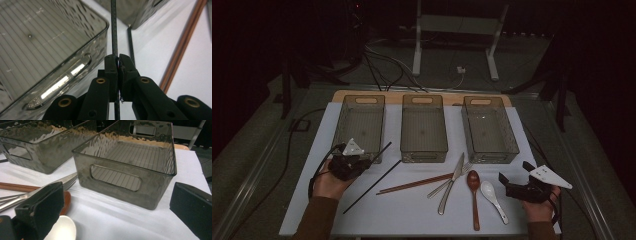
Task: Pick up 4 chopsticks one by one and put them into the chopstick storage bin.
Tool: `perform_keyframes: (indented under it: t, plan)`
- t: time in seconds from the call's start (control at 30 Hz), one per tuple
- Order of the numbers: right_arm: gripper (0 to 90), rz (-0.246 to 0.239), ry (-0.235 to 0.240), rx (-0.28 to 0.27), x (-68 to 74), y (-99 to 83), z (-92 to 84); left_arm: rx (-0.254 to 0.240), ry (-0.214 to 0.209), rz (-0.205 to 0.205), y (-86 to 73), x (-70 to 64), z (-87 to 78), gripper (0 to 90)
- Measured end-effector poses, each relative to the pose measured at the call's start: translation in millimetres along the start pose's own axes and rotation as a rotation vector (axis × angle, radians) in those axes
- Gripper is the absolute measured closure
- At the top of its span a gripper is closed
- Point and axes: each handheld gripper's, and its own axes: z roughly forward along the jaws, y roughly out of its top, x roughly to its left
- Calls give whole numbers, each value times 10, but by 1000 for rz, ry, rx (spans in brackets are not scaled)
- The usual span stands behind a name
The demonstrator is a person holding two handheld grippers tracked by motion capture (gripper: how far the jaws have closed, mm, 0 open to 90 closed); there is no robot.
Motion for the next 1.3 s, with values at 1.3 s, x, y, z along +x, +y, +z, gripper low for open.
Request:
perform_keyframes:
  t: [1.3]
  plan:
    - [0, 3, 1, -9, -1, 1, -4, -58, 76, -89, 564, 573, -319, 878]
